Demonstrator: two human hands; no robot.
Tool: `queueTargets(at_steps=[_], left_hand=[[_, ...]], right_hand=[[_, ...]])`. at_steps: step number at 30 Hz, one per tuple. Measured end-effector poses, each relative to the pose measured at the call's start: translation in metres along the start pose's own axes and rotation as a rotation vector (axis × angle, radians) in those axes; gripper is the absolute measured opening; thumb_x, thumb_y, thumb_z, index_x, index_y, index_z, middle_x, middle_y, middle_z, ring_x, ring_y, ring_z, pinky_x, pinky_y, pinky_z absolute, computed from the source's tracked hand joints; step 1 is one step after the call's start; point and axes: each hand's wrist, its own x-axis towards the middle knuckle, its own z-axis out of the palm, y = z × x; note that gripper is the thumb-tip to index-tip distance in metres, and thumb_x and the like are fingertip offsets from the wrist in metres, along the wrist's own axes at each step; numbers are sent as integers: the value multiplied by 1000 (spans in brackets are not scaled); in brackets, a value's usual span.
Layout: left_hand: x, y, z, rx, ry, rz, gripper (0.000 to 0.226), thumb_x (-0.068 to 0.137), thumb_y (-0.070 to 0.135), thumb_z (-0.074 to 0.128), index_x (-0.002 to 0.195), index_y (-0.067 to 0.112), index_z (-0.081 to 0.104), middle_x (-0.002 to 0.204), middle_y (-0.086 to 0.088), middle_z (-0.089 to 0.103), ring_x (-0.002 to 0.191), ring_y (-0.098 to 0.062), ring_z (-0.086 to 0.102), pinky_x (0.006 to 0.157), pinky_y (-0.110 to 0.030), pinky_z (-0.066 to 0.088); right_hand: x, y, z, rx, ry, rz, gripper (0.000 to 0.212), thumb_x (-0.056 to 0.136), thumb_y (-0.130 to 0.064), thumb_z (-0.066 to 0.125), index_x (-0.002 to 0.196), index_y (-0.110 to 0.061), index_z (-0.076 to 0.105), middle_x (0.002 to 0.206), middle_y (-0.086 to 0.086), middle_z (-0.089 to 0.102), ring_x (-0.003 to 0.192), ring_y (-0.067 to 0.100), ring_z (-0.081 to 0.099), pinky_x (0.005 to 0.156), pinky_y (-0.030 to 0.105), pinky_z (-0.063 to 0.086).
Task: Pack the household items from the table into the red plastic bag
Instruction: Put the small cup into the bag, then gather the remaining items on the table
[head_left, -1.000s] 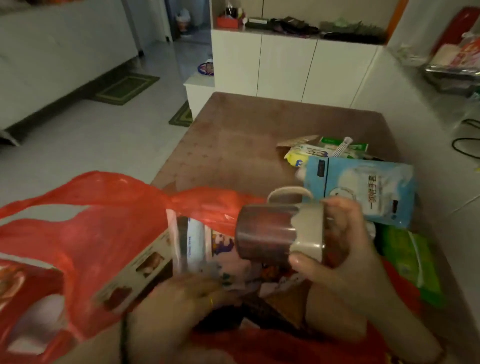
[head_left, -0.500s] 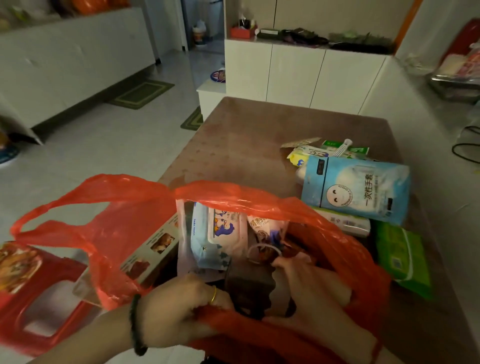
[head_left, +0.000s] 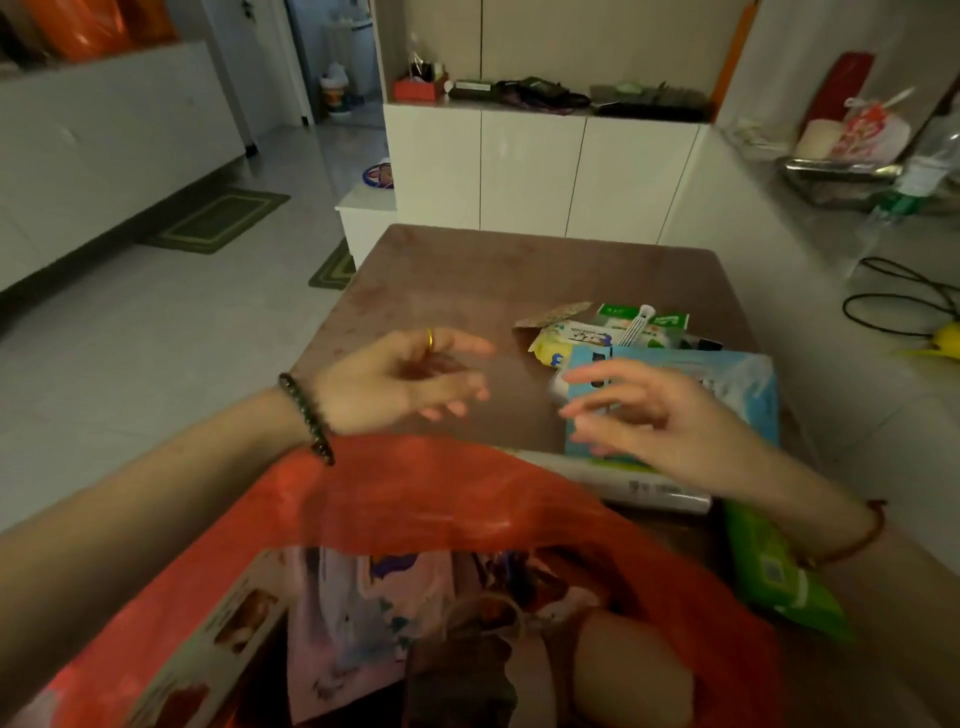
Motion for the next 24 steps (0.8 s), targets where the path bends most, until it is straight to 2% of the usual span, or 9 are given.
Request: queueTargets(at_steps=[3, 5, 8, 11, 13, 15, 18, 21, 24], left_hand=[[66, -10, -7, -2, 107, -129, 45, 90, 25, 51, 133, 18, 41, 104, 3, 63, 79, -10, 63, 65, -21, 52], [115, -27, -12, 5, 135, -221, 49, 91, 28, 51, 137, 18, 36, 126, -6, 56, 93, -18, 59, 71, -26, 50], [179, -61, -16, -74, 147, -318, 54, 91, 30, 50, 139, 17, 30, 137, -11, 47, 108, -25, 56, 81, -34, 47], [235, -94, -16, -203, 146, -400, 58, 91, 35, 48, 142, 21, 24, 142, -10, 42, 117, -29, 51, 82, -36, 45], [265, -117, -12, -278, 150, -441, 59, 91, 38, 47, 143, 25, 22, 144, -10, 39, 111, -28, 52, 81, -36, 45], [290, -136, -6, -330, 167, -461, 59, 91, 39, 47, 143, 28, 21, 147, -7, 35, 106, -25, 49, 83, -37, 45], [318, -164, 3, -344, 156, -396, 56, 93, 36, 44, 144, 23, 23, 150, -5, 31, 129, -25, 39, 102, -36, 39], [328, -181, 14, -352, 37, -390, 52, 95, 36, 40, 142, 18, 30, 152, -3, 29, 136, -23, 33, 113, -41, 30], [327, -187, 16, -484, 73, -409, 55, 92, 40, 44, 141, 21, 29, 151, -3, 28, 133, -26, 35, 106, -39, 37]], right_hand=[[72, 33, -20, 74, 202, 148, 40, 79, -20, 69, 115, -29, 54, 113, 0, 66, 99, 15, 65, 83, 32, 56], [117, 57, -27, 31, 247, 282, 55, 78, -20, 71, 127, -22, 47, 126, 8, 57, 109, 17, 57, 86, 33, 52], [177, 96, -31, -48, 251, 394, 68, 78, -21, 71, 136, -16, 36, 137, 9, 46, 118, 19, 47, 89, 29, 45], [233, 132, -30, -37, 307, 453, 64, 81, -20, 69, 136, -12, 37, 141, 9, 42, 126, 25, 44, 96, 33, 42], [264, 150, -29, 69, 411, 506, 58, 86, -21, 63, 137, -12, 36, 141, 11, 43, 120, 24, 48, 90, 31, 44], [292, 166, -29, 27, 493, 514, 51, 92, -23, 54, 138, -14, 35, 139, 10, 45, 108, 22, 53, 81, 27, 43], [324, 189, -29, -194, 412, 538, 45, 96, -31, 42, 138, -14, 38, 136, 12, 50, 115, 27, 54, 86, 27, 43], [340, 207, -24, -337, 330, 568, 37, 95, -23, 45, 128, -7, 52, 130, 16, 58, 114, 30, 56, 97, 37, 45], [345, 209, -21, -247, 555, 494, 35, 85, -6, 57, 120, -10, 60, 125, 9, 62, 98, 19, 63, 82, 21, 52]])
